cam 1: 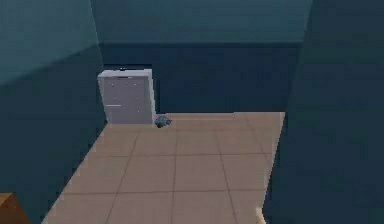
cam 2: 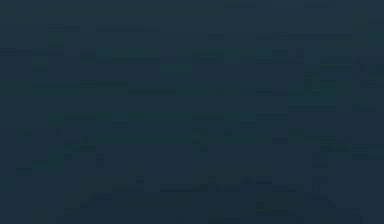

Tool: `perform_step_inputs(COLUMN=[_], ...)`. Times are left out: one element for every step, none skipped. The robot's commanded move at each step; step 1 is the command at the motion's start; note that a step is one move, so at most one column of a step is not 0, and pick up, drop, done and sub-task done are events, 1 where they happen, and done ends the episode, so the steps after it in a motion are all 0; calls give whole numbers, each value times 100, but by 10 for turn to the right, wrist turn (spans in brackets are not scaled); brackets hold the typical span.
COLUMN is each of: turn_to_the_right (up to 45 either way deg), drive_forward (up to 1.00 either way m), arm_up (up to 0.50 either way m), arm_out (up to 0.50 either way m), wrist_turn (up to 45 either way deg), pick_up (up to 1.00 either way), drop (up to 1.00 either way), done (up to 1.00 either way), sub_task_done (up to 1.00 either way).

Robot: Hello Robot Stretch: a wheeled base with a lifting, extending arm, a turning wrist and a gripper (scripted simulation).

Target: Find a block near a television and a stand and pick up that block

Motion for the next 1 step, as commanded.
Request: perform_step_inputs(turn_to_the_right=[-450], drive_forward=[0], arm_up=[0], arm_out=[0], wrist_turn=[0], pick_up=[0], drop=[0], done=[0], sub_task_done=[0])
